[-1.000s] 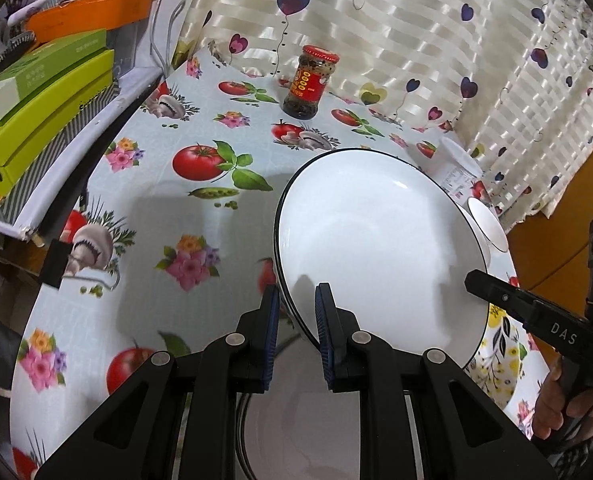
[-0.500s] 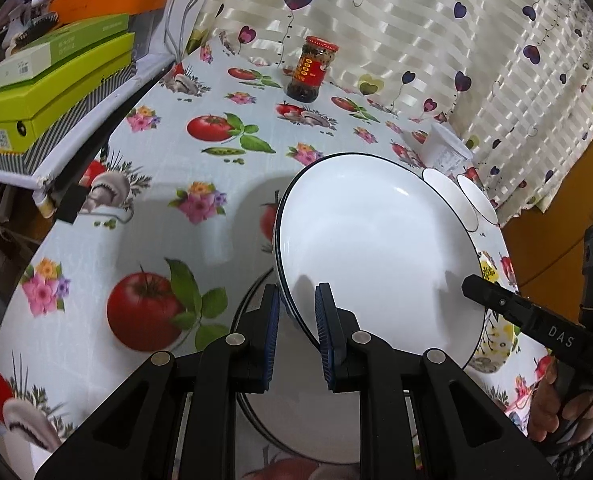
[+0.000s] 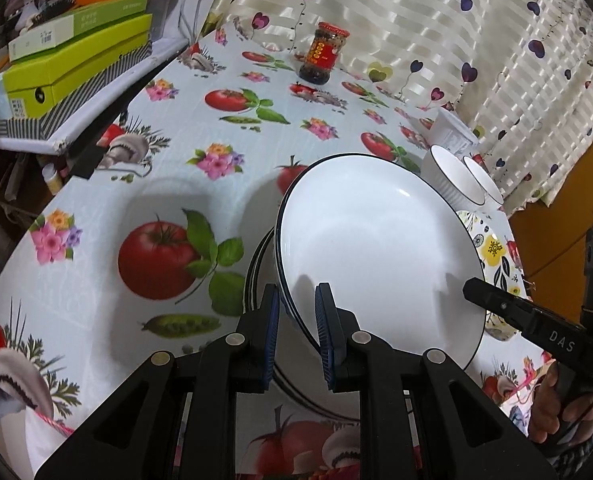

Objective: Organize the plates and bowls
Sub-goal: 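Hold the white plate rim with the left gripper, then reach the right gripper to the yellow floral plate rim and close it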

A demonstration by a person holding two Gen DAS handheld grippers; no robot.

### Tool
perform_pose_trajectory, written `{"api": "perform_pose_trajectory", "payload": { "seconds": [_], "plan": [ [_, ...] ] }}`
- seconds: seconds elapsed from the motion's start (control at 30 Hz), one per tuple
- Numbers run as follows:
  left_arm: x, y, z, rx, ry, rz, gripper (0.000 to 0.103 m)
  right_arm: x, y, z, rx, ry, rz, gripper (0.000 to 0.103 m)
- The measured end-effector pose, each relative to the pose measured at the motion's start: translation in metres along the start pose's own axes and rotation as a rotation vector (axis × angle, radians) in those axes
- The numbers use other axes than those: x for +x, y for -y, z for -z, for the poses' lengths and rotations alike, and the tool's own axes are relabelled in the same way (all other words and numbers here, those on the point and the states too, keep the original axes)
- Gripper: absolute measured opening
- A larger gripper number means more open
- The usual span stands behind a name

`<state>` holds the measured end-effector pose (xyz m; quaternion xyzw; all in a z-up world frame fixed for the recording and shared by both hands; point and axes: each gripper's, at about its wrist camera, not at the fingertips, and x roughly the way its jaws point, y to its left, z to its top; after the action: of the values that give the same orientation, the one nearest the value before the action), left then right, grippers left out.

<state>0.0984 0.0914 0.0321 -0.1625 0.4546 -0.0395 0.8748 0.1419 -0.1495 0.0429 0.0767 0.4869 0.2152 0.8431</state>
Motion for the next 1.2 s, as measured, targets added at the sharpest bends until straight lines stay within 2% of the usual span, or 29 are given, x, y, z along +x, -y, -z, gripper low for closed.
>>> {"api": "perform_pose_trajectory", "payload": {
  "seconds": [0.43, 1.0, 1.2],
  "plan": [
    [-0.003, -0.004, 0.011, -0.012, 0.001, -0.007, 0.019, 0.000, -0.006, 0.012, -0.028, -0.007, 0.015, 0.015],
    [-0.003, -0.002, 0.013, 0.006, -0.010, -0.051, 0.019, 0.001, -0.022, 0.020, -0.109, 0.005, 0.101, 0.015],
    [-0.003, -0.004, 0.014, 0.008, -0.003, -0.040, 0.019, 0.002, -0.024, 0.021, -0.123, 0.011, 0.116, 0.015]
  ]
}}
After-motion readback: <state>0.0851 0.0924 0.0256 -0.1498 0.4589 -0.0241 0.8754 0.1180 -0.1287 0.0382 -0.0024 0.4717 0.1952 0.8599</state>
